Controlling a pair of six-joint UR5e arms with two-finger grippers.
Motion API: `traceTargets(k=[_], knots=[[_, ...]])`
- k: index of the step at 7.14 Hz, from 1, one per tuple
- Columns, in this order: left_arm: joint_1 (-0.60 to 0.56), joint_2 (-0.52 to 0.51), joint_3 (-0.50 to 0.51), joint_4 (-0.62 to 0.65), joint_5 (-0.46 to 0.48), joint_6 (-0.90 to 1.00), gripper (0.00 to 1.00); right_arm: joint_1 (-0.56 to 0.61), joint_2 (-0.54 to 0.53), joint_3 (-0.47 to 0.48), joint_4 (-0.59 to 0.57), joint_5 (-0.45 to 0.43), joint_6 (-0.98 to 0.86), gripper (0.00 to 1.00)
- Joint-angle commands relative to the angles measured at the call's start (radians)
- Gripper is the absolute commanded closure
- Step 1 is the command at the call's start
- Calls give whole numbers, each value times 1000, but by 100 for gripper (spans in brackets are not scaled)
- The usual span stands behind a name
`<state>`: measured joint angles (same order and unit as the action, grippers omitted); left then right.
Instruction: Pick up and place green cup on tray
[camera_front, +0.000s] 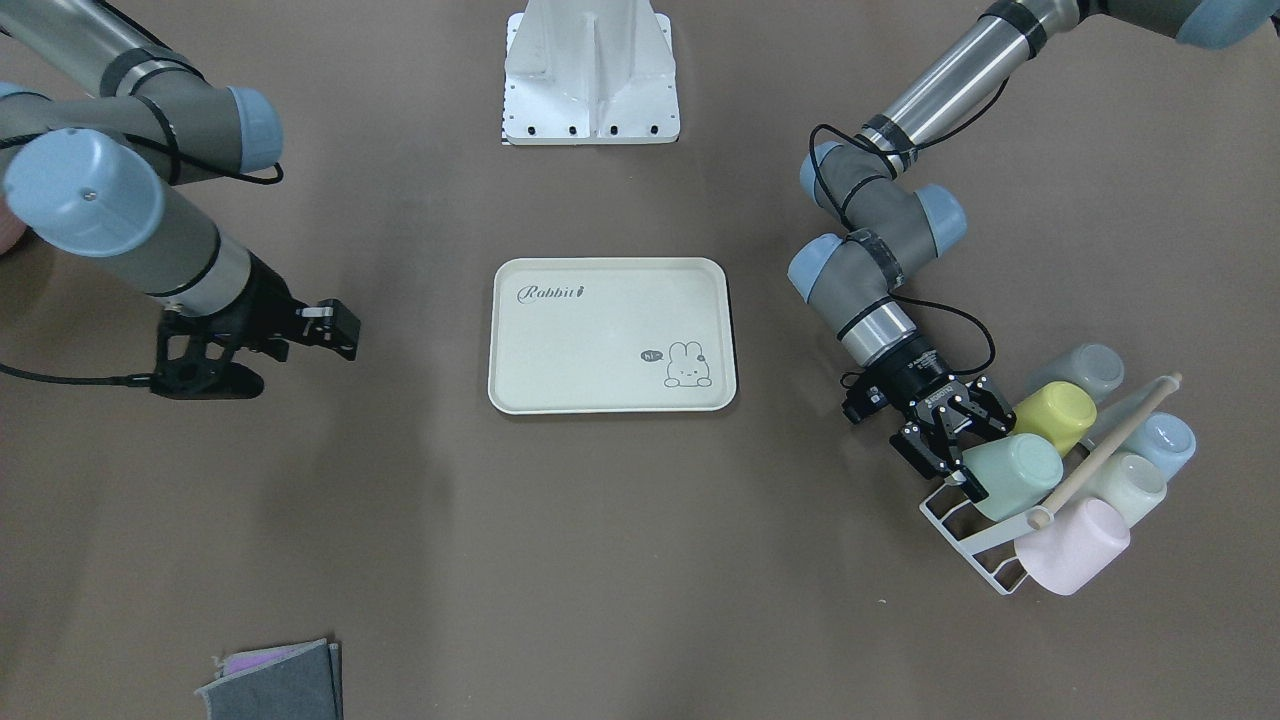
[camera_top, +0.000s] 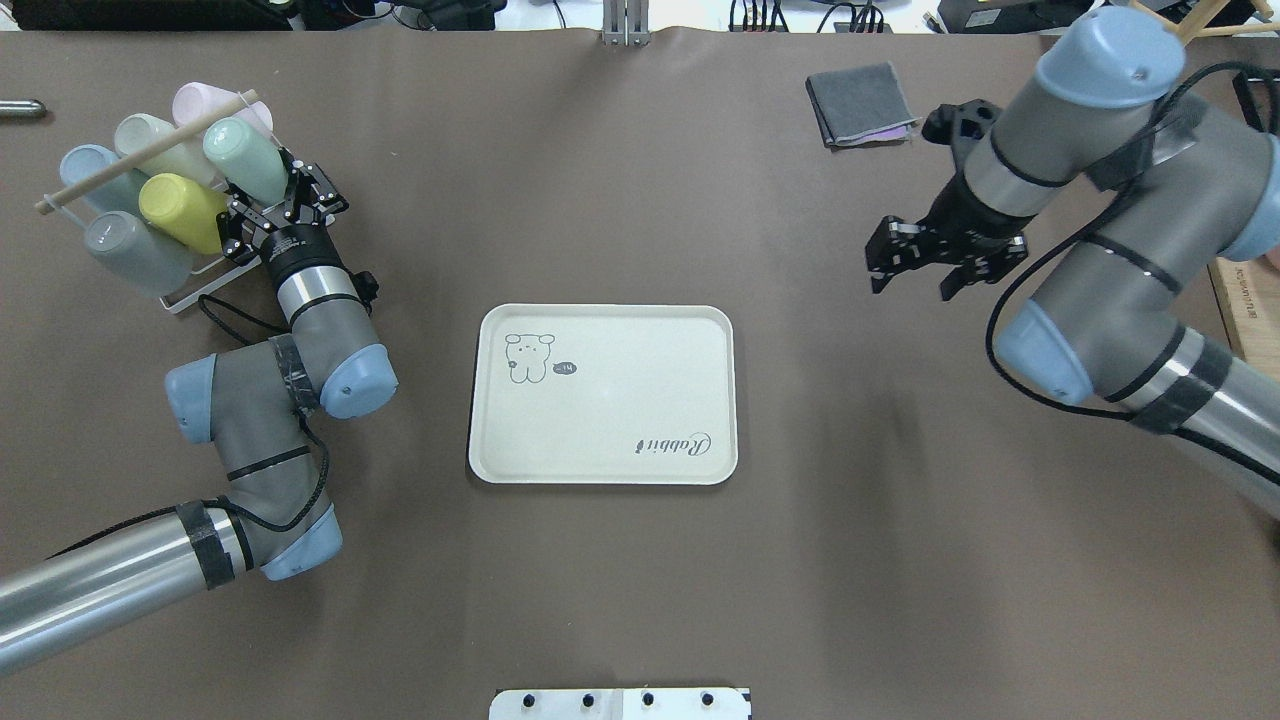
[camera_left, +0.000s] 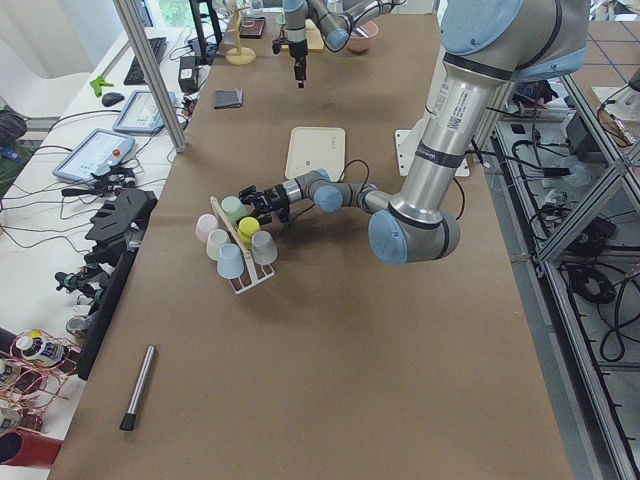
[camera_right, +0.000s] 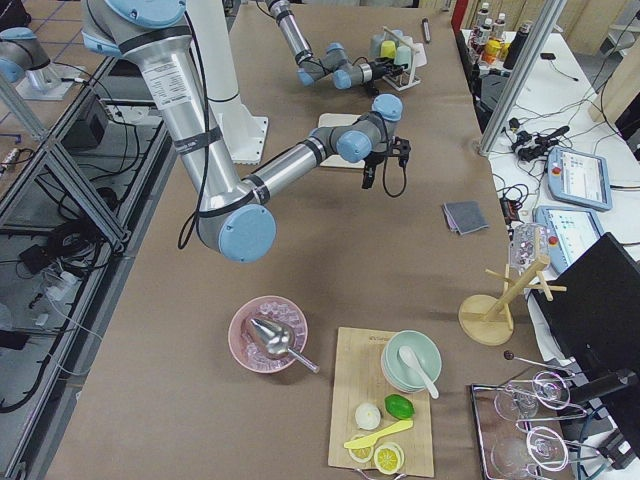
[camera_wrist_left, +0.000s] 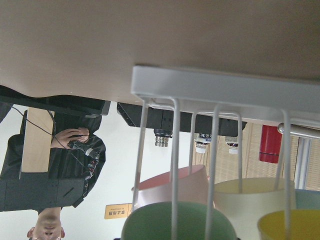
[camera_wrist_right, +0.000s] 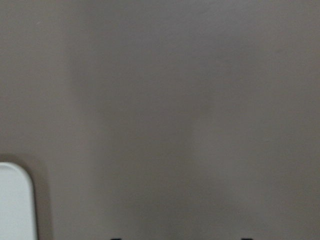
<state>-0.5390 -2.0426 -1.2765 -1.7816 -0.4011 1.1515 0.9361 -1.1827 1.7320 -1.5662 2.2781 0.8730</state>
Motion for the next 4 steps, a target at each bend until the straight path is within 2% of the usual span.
traceTargets(k=[1,2,3,4], knots=[[-4,2,17,-61,-1,43,59,203,-186,70,-139,32,-356,11],[-3,2,14,-62,-1,51,59,264,-246,78,-150,28,-433,10],[-1,4,6,-64,-1,59,59,321,-312,90,-147,29,-490,1],[-3,5,-1,-64,-1,60,59,364,-343,113,-149,17,-532,0]])
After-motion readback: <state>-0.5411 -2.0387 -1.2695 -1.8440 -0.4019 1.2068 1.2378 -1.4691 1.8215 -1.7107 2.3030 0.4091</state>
